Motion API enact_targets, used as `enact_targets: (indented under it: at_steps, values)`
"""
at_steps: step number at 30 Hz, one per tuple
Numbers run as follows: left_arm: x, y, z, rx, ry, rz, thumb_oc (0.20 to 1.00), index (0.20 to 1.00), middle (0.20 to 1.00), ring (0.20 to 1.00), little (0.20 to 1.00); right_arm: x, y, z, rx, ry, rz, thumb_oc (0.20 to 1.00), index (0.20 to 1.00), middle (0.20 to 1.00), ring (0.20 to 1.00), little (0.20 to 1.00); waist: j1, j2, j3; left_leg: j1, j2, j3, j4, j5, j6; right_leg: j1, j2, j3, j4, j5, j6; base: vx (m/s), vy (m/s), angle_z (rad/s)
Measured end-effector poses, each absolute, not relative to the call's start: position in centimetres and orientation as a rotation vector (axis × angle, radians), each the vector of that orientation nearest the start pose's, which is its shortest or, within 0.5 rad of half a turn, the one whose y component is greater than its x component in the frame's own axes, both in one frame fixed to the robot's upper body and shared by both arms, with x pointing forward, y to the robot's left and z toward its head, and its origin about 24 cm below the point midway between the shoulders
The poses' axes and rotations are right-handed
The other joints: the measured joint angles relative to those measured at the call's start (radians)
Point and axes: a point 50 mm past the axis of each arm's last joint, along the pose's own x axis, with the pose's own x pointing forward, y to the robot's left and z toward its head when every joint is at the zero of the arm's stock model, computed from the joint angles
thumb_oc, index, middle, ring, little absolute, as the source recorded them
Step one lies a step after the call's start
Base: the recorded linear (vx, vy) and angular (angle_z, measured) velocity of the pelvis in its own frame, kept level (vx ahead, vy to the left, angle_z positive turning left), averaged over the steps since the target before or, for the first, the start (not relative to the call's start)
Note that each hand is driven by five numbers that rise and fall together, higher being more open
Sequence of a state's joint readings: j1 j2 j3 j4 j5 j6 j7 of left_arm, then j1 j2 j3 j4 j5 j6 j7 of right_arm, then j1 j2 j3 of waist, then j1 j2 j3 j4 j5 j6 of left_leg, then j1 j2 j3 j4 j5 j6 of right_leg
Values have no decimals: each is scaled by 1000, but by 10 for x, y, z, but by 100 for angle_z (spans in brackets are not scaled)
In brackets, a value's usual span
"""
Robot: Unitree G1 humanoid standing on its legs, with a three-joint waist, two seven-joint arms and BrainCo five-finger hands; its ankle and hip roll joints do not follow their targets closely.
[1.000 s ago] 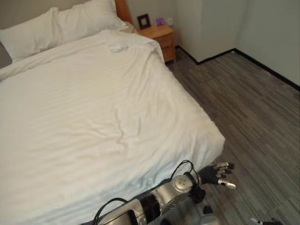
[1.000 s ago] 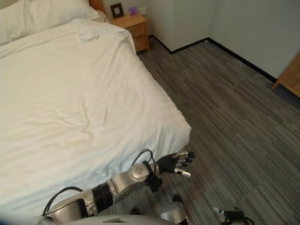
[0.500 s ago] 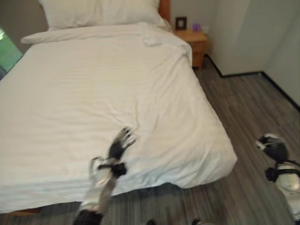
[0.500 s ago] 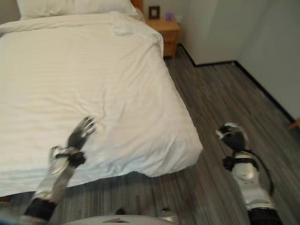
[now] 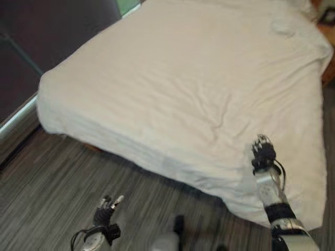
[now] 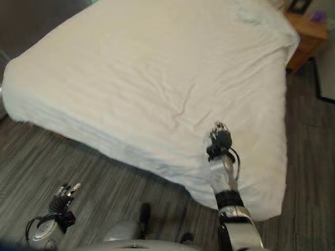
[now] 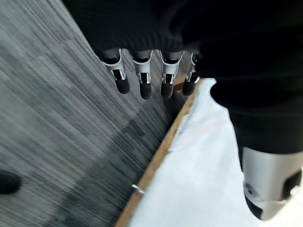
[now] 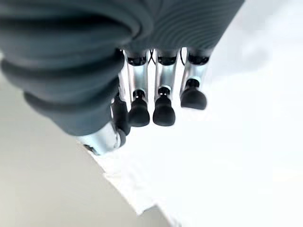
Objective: Making the bed.
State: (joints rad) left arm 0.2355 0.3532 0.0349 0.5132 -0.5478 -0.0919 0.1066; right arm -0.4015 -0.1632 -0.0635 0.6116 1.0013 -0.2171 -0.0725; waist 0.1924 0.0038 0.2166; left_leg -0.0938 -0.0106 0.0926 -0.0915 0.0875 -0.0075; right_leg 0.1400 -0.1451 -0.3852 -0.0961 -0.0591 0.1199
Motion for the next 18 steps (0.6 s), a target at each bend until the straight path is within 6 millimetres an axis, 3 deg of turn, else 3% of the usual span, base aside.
enact_targets:
  at_steps: [2,4,6,9,10,11,13,14,15,17,18]
  values:
    - [148,271,-86,-128,599,404,1000,1000,1000,1000,1000,330,-209,33,871,-7,-320,200,200,200,200,200,1,12,20,-32,2,3,-2,5,-11,-35,2,-3,-4,1,0,-98,44,17]
    - [163,252,-87,-128,596,319,1000,1000,1000,1000,1000,330,-225,28,817,-2,-358,200,200,200,200,200,-3,48,50,-82,14,41,-4,10,-9,-88,1,-7,2,18,-1,-43,57,14]
    - [168,244,-85,-132,583,277,1000,1000,1000,1000,1000,331,-223,33,791,-37,-324,200,200,200,200,200,-28,63,63,-79,10,65,-1,22,0,-88,-9,-5,3,22,4,0,74,-1]
    - [187,239,-71,-139,504,233,1000,1000,1000,1000,1000,325,-226,25,760,-9,-322,200,200,200,200,200,-53,55,61,-58,1,79,-2,16,0,-78,-24,7,7,21,5,37,96,-12]
    - [198,237,-61,-140,452,210,1000,1000,1000,1000,1000,319,-231,18,744,0,-332,200,200,200,200,200,-58,48,59,-53,-1,90,-2,14,2,-81,-28,15,9,21,6,33,175,-15]
    - [211,237,-43,-124,370,168,1000,1000,1000,1000,1000,308,-242,8,755,8,-365,200,200,200,200,200,-93,31,58,-44,-4,92,-1,16,7,-77,-32,18,14,22,8,23,178,-16]
    - [221,238,-19,-53,287,100,1000,1000,1000,1000,1000,292,-254,-5,773,33,-412,200,200,200,200,200,-124,2,57,-32,-1,113,-1,10,8,-84,-34,44,28,22,8,-5,112,-26]
    - [222,240,-12,-15,257,70,1000,1000,1000,1000,1000,279,-264,-15,786,51,-470,200,200,200,200,200,-124,-12,54,-24,1,122,-2,5,11,-83,-36,65,29,21,10,15,138,-64]
    - [227,240,-6,-3,227,54,1000,1000,1000,1000,1000,258,-279,-32,780,100,-566,200,200,200,200,200,-153,-46,39,-21,0,157,-2,-3,13,-94,-41,87,19,22,13,33,169,-62]
    - [236,229,7,-8,179,9,1000,1000,1000,1000,1000,210,-303,-60,766,190,-715,200,200,200,200,200,-176,-62,38,-21,-2,176,-2,-13,10,-105,-44,115,19,23,24,33,129,-44]
    - [242,218,23,-22,103,-29,1000,1000,1000,1000,1000,155,-325,-87,745,303,-902,200,200,200,200,200,-196,-70,36,-20,-2,196,-2,-14,14,-115,-46,131,18,29,30,-5,71,-42]
